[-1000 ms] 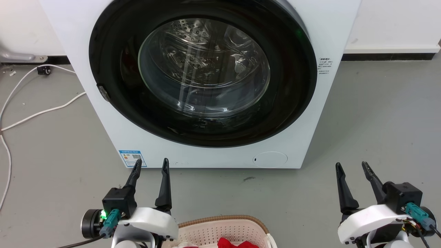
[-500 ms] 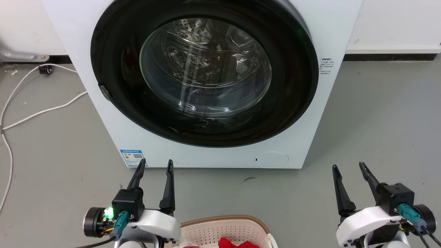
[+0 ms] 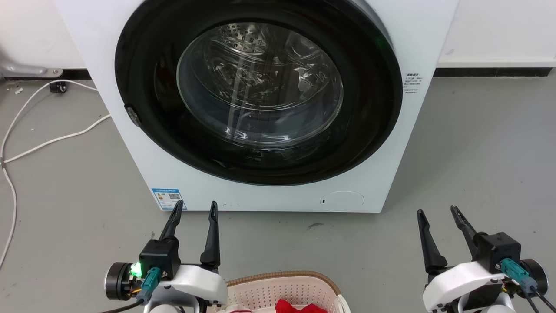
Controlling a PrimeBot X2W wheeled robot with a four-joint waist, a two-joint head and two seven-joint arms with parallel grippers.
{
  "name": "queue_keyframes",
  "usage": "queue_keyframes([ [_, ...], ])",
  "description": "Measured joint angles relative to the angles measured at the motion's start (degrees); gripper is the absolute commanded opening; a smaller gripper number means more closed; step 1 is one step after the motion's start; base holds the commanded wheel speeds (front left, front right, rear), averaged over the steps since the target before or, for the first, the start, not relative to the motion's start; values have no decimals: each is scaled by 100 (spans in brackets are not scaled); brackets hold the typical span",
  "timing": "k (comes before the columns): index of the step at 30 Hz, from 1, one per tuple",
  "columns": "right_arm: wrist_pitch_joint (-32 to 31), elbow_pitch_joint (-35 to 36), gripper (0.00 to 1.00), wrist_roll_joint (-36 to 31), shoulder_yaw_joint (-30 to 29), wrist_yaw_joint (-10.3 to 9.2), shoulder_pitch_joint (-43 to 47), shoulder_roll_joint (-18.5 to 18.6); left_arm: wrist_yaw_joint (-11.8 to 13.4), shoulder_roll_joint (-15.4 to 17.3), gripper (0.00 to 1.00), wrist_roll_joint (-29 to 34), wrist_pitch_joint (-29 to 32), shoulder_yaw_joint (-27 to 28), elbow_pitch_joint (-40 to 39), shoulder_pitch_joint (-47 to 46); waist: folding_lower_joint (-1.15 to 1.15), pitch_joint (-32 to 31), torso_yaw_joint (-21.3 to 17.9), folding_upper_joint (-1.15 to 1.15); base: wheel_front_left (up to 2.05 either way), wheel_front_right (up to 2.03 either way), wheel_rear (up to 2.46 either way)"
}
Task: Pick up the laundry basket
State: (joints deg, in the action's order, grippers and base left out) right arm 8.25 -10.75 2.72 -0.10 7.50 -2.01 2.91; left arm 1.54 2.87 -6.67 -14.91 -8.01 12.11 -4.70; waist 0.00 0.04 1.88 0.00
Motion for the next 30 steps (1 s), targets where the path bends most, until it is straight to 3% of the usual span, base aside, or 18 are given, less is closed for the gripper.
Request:
queue_keyframes([
  [15, -148, -276, 100, 135, 126, 0, -76, 0, 107, 0, 100, -65, -15, -57, 360, -61, 0, 301, 5, 0, 0, 0, 0],
  [30, -387, -1747, 100, 480, 757, 0, -675, -1, 241, -3, 100, -488, -12, -68, 1987, -331, 0, 1150, 63, 0, 0, 0, 0],
])
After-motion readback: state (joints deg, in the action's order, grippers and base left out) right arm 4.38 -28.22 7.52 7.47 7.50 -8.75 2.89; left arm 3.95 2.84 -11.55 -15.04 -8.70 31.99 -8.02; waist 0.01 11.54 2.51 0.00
